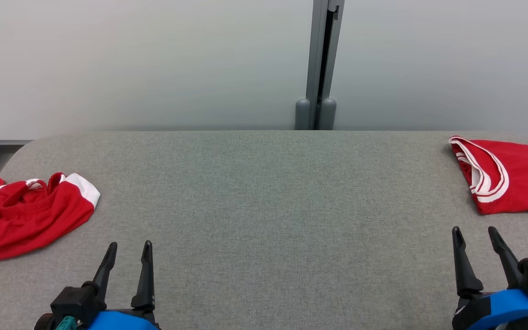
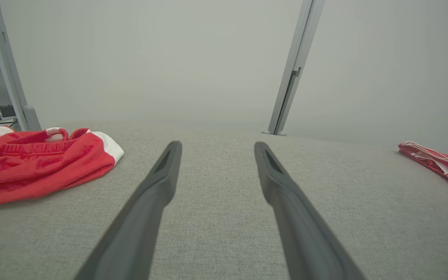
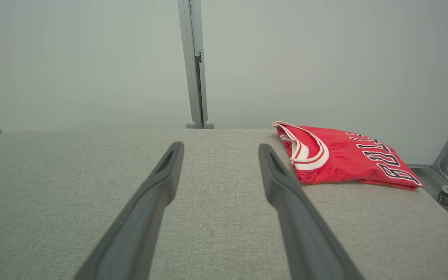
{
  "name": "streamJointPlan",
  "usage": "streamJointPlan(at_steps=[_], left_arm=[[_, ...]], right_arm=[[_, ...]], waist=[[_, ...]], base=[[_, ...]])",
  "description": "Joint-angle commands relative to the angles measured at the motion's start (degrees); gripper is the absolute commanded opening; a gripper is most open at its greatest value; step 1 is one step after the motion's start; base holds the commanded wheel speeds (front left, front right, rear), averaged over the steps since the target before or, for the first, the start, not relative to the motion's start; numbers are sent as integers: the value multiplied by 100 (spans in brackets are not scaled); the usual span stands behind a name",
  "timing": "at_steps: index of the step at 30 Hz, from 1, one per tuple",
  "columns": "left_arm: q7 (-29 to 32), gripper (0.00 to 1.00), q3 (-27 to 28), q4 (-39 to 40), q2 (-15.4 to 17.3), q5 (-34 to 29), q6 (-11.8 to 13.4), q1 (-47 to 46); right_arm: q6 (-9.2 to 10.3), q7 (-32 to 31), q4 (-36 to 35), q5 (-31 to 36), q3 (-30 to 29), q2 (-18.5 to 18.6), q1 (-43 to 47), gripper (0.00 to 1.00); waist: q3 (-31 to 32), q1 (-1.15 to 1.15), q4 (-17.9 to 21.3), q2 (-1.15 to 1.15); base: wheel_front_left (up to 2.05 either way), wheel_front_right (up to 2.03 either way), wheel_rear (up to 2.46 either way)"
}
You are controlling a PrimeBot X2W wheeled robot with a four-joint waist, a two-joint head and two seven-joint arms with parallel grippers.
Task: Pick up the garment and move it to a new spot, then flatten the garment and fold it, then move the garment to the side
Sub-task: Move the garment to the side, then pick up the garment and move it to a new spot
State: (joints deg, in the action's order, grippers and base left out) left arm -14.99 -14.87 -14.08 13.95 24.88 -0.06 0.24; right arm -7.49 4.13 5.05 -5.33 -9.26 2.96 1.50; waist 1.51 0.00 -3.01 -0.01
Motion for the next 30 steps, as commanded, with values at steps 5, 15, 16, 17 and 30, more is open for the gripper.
streamJointPlan(at_steps=[5,15,16,17,30], left_arm=[[-25,100,75,-74,-33,-29,-87,37],[-24,100,100,-104,-54,-121,-118,-107],[-25,100,96,-108,-46,-124,-120,-118],[-25,100,119,-108,-40,-119,-112,-118],[62,100,157,-31,81,-73,-51,3]], right_arm=[[-1,53,64,-78,27,-8,99,100],[-1,152,244,-184,45,-6,199,100],[-1,162,262,-206,36,-5,204,100],[-1,172,278,-201,64,-6,201,100],[-1,328,477,-310,315,-4,132,100]], waist=[[31,0,14,1],[50,0,-429,1],[50,0,-521,1],[49,0,-603,1],[102,0,-1800,1]], base=[[0,0,0],[0,0,0],[0,0,0],[0,0,0],[0,0,0]])
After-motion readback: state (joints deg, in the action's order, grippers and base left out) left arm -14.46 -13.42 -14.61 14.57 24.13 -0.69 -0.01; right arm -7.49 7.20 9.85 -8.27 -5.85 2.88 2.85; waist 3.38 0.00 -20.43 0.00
